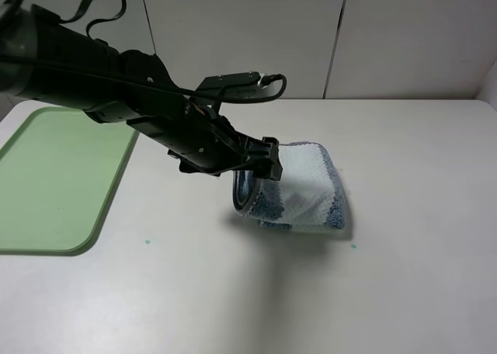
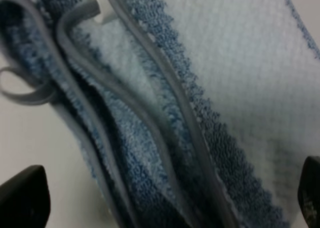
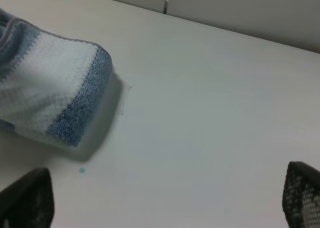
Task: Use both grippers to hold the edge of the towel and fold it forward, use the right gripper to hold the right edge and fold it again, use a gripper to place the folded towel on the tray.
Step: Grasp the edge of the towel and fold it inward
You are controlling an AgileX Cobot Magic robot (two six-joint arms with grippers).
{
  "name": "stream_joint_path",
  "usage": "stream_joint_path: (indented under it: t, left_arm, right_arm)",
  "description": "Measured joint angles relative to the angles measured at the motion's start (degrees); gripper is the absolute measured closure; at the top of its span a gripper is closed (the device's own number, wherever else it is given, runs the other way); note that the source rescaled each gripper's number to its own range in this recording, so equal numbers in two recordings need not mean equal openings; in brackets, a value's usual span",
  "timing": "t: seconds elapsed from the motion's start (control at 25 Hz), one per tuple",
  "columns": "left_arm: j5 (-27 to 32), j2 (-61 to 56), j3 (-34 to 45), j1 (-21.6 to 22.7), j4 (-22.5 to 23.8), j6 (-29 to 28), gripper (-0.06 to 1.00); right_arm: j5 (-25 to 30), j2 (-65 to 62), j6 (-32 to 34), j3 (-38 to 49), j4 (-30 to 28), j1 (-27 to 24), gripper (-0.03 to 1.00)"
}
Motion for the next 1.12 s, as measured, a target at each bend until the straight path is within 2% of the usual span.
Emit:
stream_joint_path:
  t: [0.44, 1.12]
  left_arm:
    - [-2.23, 7.25, -1.86, -1.62, -1.34, 0.18, -0.05]
    - [-0.89, 18.77, -13.43, -3.18, -1.56, 0.99, -0.05]
  right_arm:
    - [0.0, 0.0, 0.0, 0.0, 0.0, 0.0, -0.03]
    - [0.0, 0.0, 0.0, 0.0, 0.0, 0.0, -0.03]
